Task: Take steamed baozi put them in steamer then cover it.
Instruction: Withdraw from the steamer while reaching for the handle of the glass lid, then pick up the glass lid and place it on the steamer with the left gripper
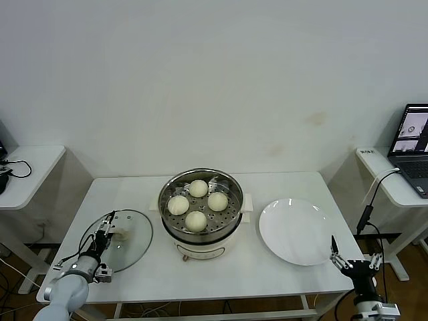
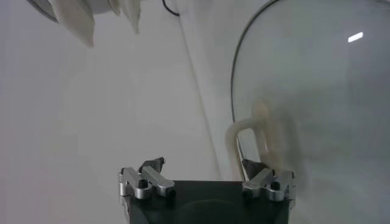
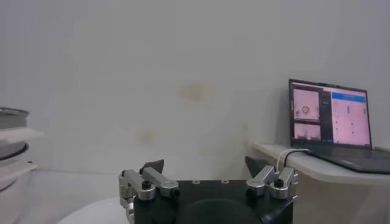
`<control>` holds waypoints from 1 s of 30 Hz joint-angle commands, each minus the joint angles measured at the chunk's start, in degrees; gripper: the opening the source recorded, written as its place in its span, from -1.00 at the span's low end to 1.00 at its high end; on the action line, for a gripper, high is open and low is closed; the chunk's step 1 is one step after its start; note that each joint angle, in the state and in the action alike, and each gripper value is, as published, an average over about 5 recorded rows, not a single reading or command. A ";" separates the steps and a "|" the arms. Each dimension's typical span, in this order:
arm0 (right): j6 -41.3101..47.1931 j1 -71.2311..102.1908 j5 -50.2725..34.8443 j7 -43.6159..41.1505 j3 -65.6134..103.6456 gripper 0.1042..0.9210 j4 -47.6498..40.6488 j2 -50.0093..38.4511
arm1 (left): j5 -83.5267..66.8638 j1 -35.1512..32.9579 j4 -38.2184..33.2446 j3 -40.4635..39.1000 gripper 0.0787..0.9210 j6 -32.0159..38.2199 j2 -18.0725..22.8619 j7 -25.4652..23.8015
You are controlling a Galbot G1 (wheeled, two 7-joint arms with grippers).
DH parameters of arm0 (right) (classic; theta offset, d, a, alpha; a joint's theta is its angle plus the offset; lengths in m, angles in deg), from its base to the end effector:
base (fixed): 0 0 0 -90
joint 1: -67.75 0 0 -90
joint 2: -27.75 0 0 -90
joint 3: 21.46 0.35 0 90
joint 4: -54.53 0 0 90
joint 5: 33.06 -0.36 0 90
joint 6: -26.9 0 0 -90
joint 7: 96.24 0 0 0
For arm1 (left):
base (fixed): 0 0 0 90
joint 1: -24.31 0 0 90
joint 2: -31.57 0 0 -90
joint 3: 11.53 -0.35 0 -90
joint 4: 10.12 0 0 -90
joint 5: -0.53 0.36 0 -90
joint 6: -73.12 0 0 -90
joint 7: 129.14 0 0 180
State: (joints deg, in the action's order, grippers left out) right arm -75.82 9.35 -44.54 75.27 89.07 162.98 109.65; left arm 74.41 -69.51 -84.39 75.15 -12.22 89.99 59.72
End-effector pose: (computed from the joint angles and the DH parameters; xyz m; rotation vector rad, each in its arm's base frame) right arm 0.1588 -0.1518 -0.3523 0.1929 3.0919 -0.1762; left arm 0.3191 0.2173 -0.4140 -0.2671 -1.8429 -2.3997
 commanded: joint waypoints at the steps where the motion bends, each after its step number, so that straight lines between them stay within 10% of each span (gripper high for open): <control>1: 0.02 -0.01 0.03 -0.12 -0.34 0.76 0.15 -0.02 | -0.15 0.42 1.03 0.04 0.37 0.04 0.17 -0.35; 18: -0.31 -0.30 0.71 -0.34 -1.92 0.76 0.21 -0.31 | -5.69 -2.29 -2.67 2.83 -0.78 0.46 1.04 5.61; 30: -0.69 -0.04 1.78 -0.41 -2.69 0.76 1.21 -0.25 | -11.15 -13.36 -23.51 8.79 -0.87 -10.31 0.85 2.72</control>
State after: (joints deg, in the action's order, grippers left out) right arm -76.48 9.34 -43.17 74.88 86.75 163.93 109.36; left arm 67.35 -74.68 -91.50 79.76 -14.12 90.79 64.41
